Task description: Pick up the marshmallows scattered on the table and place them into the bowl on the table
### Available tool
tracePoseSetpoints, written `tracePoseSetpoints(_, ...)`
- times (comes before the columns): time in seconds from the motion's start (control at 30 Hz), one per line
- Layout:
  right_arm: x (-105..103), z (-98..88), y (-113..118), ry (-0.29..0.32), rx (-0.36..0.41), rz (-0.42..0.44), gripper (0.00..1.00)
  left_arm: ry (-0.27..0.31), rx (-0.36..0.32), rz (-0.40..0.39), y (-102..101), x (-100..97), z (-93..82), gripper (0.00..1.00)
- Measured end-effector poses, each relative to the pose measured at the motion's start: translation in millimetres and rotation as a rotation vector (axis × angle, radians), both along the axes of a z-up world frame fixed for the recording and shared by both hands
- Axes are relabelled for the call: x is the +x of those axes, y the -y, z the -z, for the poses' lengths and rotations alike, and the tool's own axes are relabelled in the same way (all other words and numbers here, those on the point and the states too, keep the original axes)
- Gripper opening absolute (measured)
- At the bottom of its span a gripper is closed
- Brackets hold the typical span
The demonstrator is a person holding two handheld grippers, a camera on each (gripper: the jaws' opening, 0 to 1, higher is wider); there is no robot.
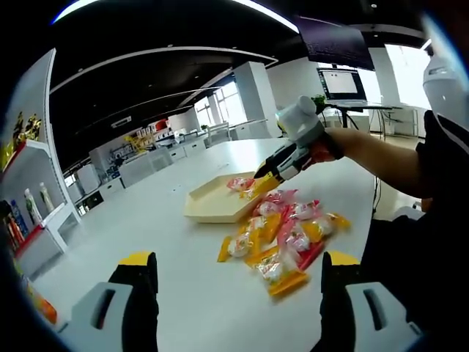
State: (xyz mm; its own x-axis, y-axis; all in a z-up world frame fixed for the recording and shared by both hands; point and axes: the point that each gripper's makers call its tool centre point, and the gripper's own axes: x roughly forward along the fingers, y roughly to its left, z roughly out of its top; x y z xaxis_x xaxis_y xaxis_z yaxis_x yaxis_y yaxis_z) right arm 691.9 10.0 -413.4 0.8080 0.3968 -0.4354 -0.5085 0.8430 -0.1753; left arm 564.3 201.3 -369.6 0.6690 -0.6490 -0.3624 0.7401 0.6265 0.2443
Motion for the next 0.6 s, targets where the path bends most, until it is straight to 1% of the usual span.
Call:
tracePoseSetpoints(0.1, -4, -1.4, 0, 0.006, 0.013, -0.002, 0.37, 0.0, 0.0, -0.003, -1, -1.0, -0.3, 0.92)
tracePoseSetpoints(0.17, -7, -3.7, 0, 0.013, 0.028, -0.007, 0.42, 0.002, 0.001, -0.005, -1, -1.5, -0.9, 0.92)
tracePoseSetpoints(0.27, -10, -7.4, 1, 0.022, 0.045, -0.001, 0.46, 0.007, 0.002, -0.006, -1, -2.5, -2.4, 0.92)
tracePoseSetpoints(0.3, -11, -9.9, 3, 0.037, 0.041, 0.006, 0.47, 0.009, 0.002, -0.005, 0, -3.1, -3.0, 0.92)
tracePoseSetpoints(0.33, -12, -14.8, 4, 0.073, 0.025, 0.006, 0.48, 0.01, 0.0, -0.003, 0, -3.8, -3.7, 0.92)
tracePoseSetpoints(0.37, -12, -15.6, 4, 0.078, 0.024, 0.006, 0.48, 0.01, 0.0, -0.003, 0, -3.9, -3.8, 0.92)
tracePoseSetpoints(0.43, -18, -19.8, 5, 0.083, 0.046, 0.011, 0.51, 0.011, 0.001, -0.003, 1, -4.7, -4.1, 0.92)
tracePoseSetpoints(0.53, -25, -25.2, 5, 0.088, 0.076, 0.014, 0.61, 0.014, 0.004, -0.002, 1, -6.1, -4.3, 0.92)
tracePoseSetpoints(0.6, -29, -28.7, 7, 0.093, 0.089, 0.015, 0.63, 0.015, 0.004, -0.002, 1, -7.0, -4.8, 0.92)
